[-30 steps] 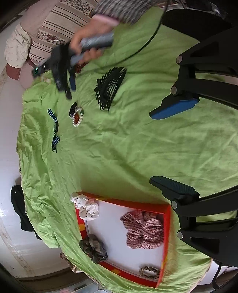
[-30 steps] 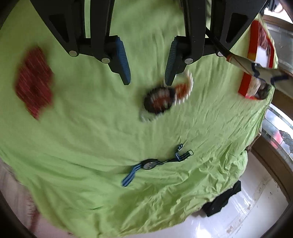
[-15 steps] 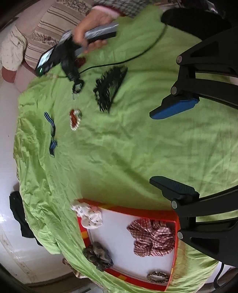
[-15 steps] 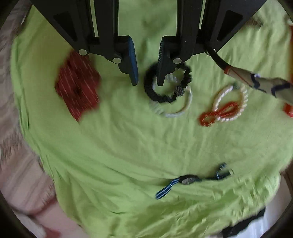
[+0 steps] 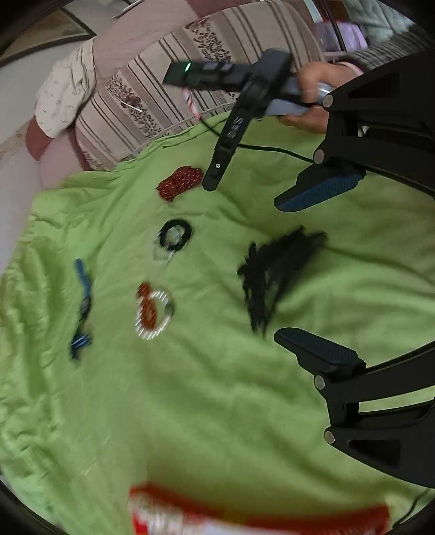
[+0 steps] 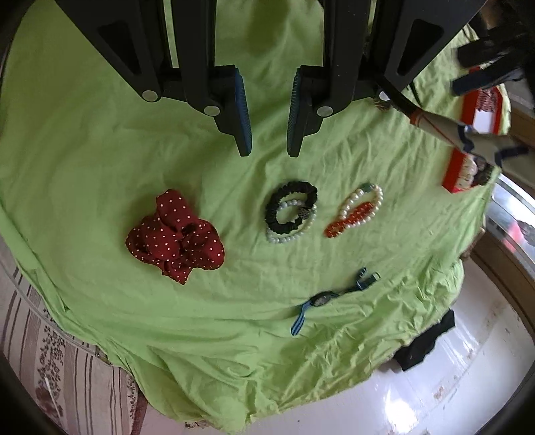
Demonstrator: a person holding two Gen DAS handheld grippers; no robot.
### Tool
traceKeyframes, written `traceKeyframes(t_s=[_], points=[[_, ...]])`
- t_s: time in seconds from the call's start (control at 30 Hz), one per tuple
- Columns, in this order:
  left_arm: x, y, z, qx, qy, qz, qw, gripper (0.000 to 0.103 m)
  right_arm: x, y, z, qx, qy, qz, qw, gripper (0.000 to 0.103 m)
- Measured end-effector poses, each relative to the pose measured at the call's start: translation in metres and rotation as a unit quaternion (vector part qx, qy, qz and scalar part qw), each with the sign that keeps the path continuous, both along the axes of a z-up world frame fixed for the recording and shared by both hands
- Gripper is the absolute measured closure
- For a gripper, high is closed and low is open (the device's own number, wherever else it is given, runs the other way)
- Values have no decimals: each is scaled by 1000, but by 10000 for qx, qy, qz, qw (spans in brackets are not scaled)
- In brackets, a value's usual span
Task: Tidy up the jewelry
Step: 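Grasp the black claw clip with left tool while right tool grasps the black hair tie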
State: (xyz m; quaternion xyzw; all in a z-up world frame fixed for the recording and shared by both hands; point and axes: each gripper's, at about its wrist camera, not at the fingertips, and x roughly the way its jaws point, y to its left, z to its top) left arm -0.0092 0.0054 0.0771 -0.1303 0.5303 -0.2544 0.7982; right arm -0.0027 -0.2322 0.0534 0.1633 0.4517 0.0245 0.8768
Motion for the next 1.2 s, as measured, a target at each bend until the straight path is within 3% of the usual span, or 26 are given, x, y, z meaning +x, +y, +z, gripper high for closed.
traceKeyframes(t_s=[0.07, 0.17, 0.2, 0.23, 0.3, 0.53, 0.6, 0.67, 0.77, 0.87, 0.9, 1.0, 1.07, 1.2], points=[[11, -23, -15, -201, 280, -175, 9993, 32, -3, -4, -1, 34, -58, -58, 10000, 76], [19, -42, -30, 6, 399, -147, 9991, 34, -2, -9, -3, 86, -104, -123, 9998, 75], [20, -46, -34, 158, 437, -129, 9988, 41, 0, -10, -3, 86, -110, -132, 9998, 75], [21, -47, -37, 365, 445, -92, 9983, 65, 1, -12, -2, 87, -118, -142, 9998, 75], [21, -37, -36, 285, 473, -155, 9984, 81, 4, -20, 1, 46, -175, -262, 9995, 75], [16, 12, -28, 333, 295, -3, 9990, 85, 24, -33, -1, 32, -204, -325, 9993, 64], [17, 19, -31, 230, 276, 67, 9993, 83, 38, -19, -10, 102, -113, -128, 9998, 64], [19, 22, -36, 248, 270, 140, 9992, 59, 48, -6, -17, 41, -76, -22, 10000, 64], [21, 22, -41, 160, 280, 101, 9994, 52, 66, 6, -29, 38, 56, -86, 9999, 69], [20, 17, -43, -79, 345, 35, 9994, 47, 75, 6, -41, 150, 183, -172, 9996, 92], [18, 15, -41, -152, 297, -28, 9994, 47, 75, 5, -43, 195, 203, -197, 9994, 94], [8, 11, -32, -258, 81, -137, 9995, 42, 68, -2, -40, 354, 152, -264, 9989, 96], [1, 9, -26, -290, -102, -156, 9994, 33, 58, -4, -31, 299, 58, -277, 9992, 96], [-6, -5, -24, -103, -227, -331, 9991, 28, 26, -13, -14, 283, -71, -319, 9991, 96]])
